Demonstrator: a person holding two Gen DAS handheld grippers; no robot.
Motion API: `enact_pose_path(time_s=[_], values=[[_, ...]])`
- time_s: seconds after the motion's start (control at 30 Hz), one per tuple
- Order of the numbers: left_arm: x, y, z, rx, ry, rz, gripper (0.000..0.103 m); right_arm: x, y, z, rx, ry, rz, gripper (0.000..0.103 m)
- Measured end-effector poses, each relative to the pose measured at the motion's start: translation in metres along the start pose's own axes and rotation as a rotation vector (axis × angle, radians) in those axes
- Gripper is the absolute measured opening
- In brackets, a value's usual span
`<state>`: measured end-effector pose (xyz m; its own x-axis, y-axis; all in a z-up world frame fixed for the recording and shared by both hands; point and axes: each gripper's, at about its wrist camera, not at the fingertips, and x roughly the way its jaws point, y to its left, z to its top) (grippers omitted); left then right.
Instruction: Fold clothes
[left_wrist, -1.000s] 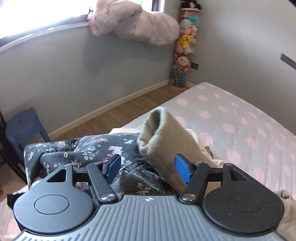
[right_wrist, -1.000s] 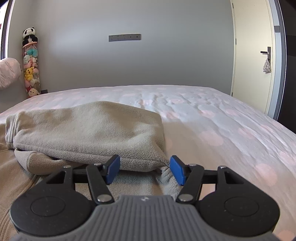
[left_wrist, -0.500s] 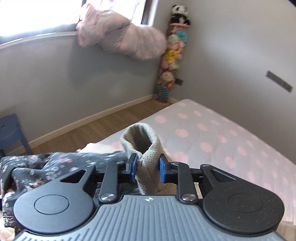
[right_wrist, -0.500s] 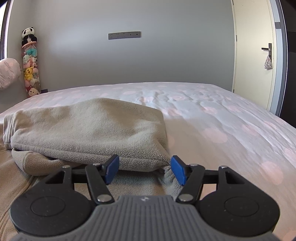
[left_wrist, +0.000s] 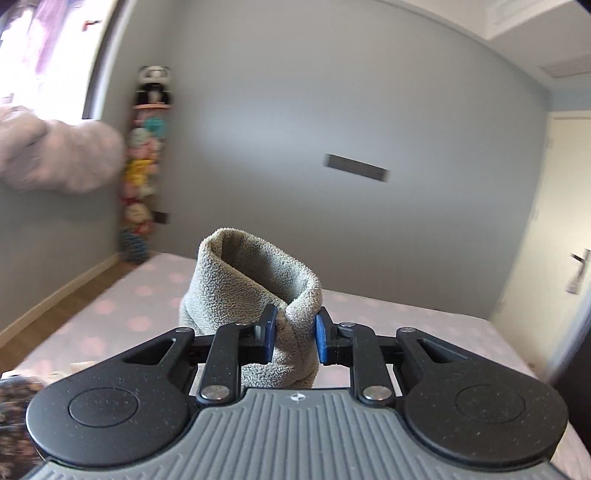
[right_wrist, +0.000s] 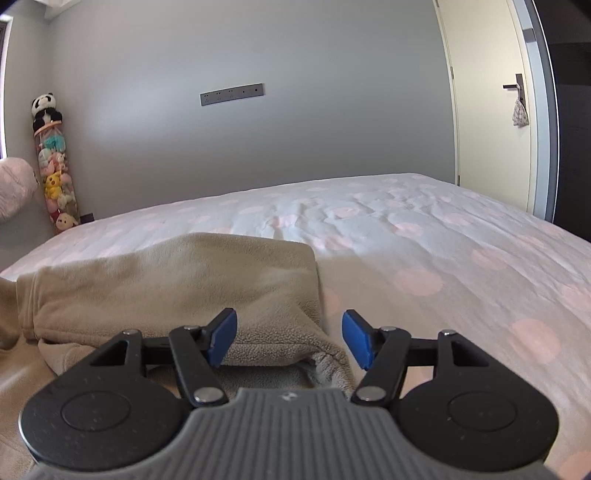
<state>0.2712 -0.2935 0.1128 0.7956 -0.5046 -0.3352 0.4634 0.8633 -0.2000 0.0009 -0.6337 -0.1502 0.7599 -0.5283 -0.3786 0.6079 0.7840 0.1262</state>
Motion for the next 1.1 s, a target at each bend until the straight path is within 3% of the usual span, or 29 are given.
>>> enact_pose_path(time_s=[0.3, 0.47, 0.63, 0.83, 1.1], values=[[0.066, -0.138, -0.041, 0.117, 0.091, -0.232, 0.019, -0.004, -0.012, 0.008, 0.038, -0.037, 0.004, 0.067], [0.119, -0.202, -0.092, 0.195, 0.207, -0.323, 0.019, -0.002, -0.019, 0.012, 0.036, -0.044, 0.001, 0.067], [0.169, -0.254, -0.164, 0.259, 0.344, -0.389, 0.018, 0.007, -0.026, 0.011, 0.059, -0.033, 0.003, 0.067], [0.224, -0.283, -0.242, 0.293, 0.482, -0.413, 0.018, 0.023, -0.037, 0.005, 0.099, 0.013, 0.005, 0.067], [0.267, -0.288, -0.296, 0.280, 0.638, -0.426, 0.020, 0.037, -0.044, -0.002, 0.111, 0.055, -0.010, 0.067]])
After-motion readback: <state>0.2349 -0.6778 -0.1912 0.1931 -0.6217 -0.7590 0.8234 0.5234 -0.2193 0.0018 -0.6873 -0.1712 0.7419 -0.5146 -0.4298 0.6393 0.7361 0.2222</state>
